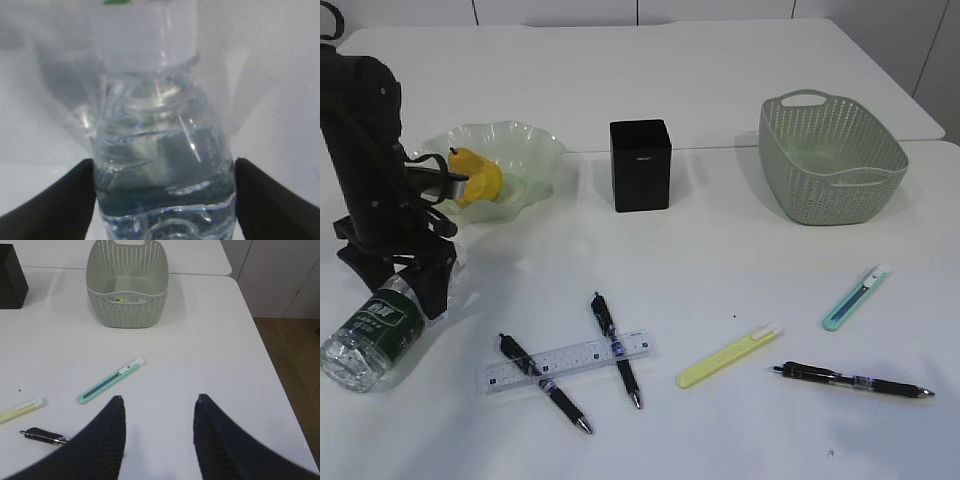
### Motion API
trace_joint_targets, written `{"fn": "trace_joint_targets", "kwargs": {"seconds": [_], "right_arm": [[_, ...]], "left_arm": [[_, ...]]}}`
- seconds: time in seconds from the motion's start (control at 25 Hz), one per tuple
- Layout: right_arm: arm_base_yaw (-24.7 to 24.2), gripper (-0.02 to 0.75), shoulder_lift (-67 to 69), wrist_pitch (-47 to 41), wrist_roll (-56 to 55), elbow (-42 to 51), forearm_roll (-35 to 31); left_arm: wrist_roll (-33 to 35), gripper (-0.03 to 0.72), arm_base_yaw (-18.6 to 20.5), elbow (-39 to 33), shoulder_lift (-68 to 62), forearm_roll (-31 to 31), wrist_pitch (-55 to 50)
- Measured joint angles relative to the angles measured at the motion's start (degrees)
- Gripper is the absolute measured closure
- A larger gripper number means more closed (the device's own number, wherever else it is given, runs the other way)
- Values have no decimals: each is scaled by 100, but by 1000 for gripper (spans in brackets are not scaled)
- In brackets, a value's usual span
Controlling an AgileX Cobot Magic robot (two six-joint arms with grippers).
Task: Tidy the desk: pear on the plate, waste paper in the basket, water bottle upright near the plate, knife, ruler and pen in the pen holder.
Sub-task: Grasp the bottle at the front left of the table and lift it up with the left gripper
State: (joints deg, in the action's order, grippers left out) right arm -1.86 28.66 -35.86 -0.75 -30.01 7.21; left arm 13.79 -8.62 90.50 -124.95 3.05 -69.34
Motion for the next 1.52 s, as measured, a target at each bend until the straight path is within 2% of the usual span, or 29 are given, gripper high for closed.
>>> {"fn": "trace_joint_targets", "kwargs": {"seconds": [0.28,0.52,0.8,1.52], "right_arm": [[0,372,0,12,0,0,0],[0,372,0,22,0,0,0],[0,372,0,31,0,0,0],[0,372,0,84,0,0,0]], "left_arm": [[0,99,0,0,-72,0,0],[0,221,0,12,-116,0,0],[0,296,0,34,-116,0,-10],[0,309,0,34,-116,85,-10]]}}
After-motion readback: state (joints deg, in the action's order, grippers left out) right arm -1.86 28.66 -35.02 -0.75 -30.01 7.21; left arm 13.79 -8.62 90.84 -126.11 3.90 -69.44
